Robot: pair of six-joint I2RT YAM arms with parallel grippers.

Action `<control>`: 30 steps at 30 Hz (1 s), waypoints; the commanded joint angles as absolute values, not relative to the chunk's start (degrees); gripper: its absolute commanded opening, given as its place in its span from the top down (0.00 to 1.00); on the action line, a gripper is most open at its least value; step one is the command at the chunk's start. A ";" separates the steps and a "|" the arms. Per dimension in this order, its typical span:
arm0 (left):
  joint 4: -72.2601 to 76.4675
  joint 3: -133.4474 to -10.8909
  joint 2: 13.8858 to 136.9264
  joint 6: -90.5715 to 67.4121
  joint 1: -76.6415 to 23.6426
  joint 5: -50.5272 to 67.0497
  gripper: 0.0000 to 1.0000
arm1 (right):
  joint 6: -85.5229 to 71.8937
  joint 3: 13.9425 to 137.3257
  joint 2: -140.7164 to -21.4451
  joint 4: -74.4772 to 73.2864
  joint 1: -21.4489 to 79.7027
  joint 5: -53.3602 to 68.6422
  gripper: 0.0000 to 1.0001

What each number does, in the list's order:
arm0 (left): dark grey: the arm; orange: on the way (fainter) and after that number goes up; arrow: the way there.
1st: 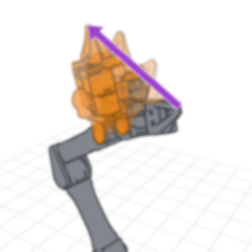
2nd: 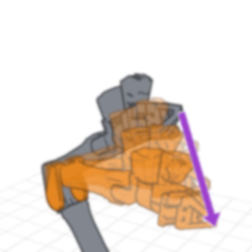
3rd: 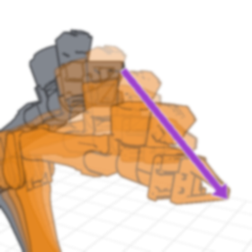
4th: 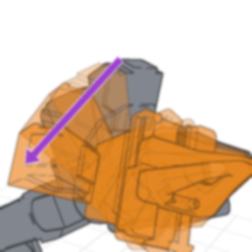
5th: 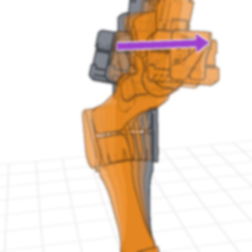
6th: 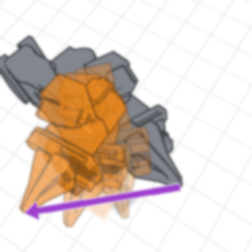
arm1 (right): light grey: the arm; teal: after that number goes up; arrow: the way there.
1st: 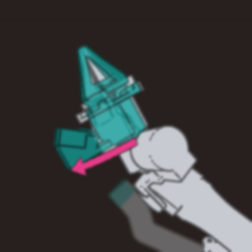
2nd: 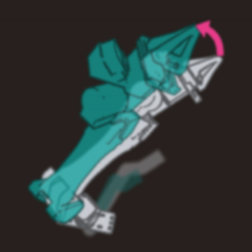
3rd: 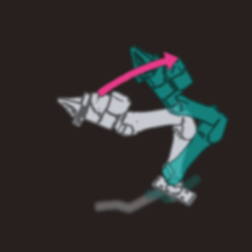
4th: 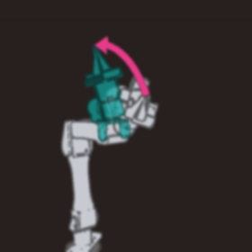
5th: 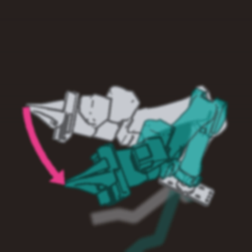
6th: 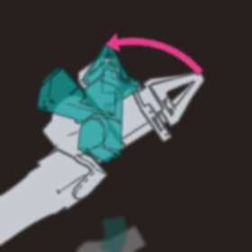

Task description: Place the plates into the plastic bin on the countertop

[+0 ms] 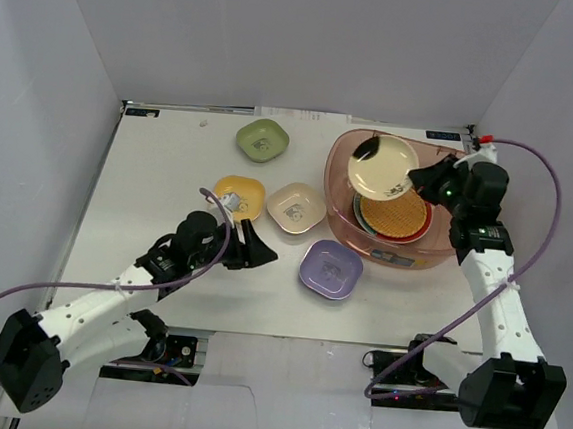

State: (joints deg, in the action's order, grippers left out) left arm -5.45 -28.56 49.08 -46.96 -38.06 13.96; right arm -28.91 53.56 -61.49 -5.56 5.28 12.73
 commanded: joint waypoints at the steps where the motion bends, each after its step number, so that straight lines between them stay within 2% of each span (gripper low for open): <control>1: -0.54 -29.35 55.95 -46.06 -39.37 18.72 0.28 | -30.67 51.51 -60.55 -3.52 -3.58 11.95 0.92; 5: -0.53 -32.43 64.85 -44.83 -42.10 16.70 0.28 | -30.85 48.61 -64.49 -2.56 -8.96 9.93 0.92; 15: 1.58 -40.78 82.87 -42.28 -49.21 11.69 0.28 | -28.83 45.36 -71.19 -1.67 -9.93 9.84 0.92; 17: 1.58 -42.18 84.81 -41.75 -49.57 10.29 0.28 | -28.39 44.56 -71.89 -1.41 -9.93 10.28 0.89; 19: 1.50 -42.97 87.36 -41.22 -50.18 8.45 0.29 | -27.78 43.51 -72.16 -1.32 -9.93 10.90 0.73; 20: 1.41 -43.76 88.23 -40.87 -50.27 7.74 0.31 | -27.60 43.16 -72.07 -1.32 -9.93 11.25 0.60; 22: 1.32 -44.56 90.61 -40.52 -50.71 5.99 0.33 | -27.25 42.37 -71.55 -1.23 -9.93 11.95 0.50; 24: 0.62 -45.79 92.97 -40.08 -51.15 4.84 0.42 | -26.72 42.19 -70.85 -1.67 -9.93 11.87 0.37; 26: 0.53 -46.58 94.13 -39.82 -51.41 4.66 0.47 | -25.67 42.80 -70.05 -2.63 -9.93 11.69 0.34; 29: 0.35 -46.41 94.75 -39.99 -51.68 3.00 0.65 | -24.44 43.77 -66.37 -3.52 -9.23 10.02 0.34; 30: 0.35 -45.88 94.40 -39.99 -51.77 2.38 0.76 | -24.00 44.29 -64.18 -3.69 -8.71 9.67 0.34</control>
State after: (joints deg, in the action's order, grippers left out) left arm 0.89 -45.56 95.22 -41.08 -51.24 5.56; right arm -26.44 42.24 -69.38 -4.73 -9.47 10.59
